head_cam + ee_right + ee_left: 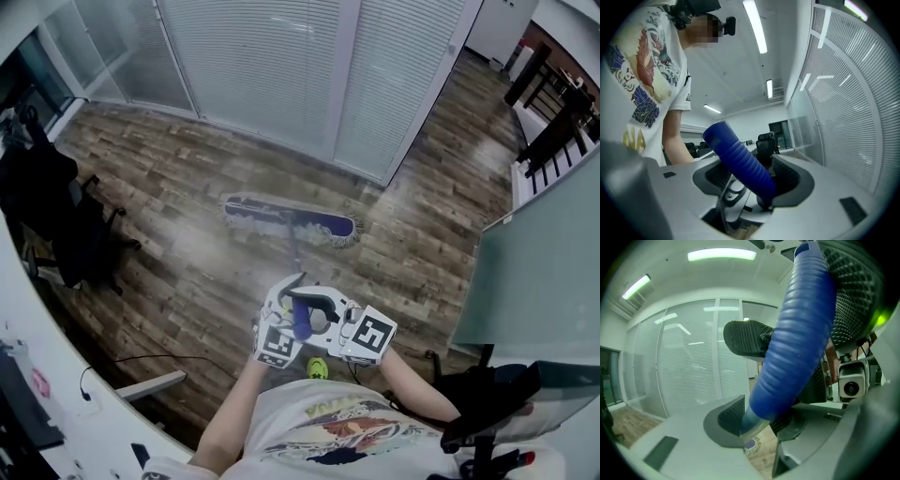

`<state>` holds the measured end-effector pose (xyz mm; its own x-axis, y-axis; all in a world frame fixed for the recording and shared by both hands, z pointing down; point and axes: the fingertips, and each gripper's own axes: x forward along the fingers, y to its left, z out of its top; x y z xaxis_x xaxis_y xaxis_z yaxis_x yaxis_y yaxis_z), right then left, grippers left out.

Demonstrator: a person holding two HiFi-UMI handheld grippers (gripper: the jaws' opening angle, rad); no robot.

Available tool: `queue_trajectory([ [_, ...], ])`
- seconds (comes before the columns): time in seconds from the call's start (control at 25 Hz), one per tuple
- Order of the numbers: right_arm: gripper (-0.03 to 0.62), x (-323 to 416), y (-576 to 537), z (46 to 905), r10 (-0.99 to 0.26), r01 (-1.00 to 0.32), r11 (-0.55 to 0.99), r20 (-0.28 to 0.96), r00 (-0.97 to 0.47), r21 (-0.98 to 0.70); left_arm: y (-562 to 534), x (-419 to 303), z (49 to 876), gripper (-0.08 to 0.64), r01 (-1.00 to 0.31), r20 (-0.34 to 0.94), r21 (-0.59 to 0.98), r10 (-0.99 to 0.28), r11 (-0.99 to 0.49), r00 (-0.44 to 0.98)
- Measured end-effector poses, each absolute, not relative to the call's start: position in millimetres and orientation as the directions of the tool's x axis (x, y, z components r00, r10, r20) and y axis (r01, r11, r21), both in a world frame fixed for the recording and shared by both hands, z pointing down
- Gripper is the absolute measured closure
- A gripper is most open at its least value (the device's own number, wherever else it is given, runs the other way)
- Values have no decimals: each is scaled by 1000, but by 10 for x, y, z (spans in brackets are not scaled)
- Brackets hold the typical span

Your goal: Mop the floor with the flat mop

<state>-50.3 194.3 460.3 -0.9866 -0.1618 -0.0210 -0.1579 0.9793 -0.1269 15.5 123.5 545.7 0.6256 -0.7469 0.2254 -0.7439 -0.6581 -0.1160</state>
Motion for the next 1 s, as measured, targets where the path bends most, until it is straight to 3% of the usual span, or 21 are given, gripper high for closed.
queue_trajectory([
  [0.44, 344, -271, 2330, 4629, -130, -123, 984, -45, -991, -131, 1617, 334, 5576, 433, -760, 251, -134, -763, -636, 595],
  [1.0, 345, -1006, 1186, 4607, -114, -111, 989, -27, -993, -97, 469, -353, 5533, 434, -748, 222, -123, -752, -653, 620],
])
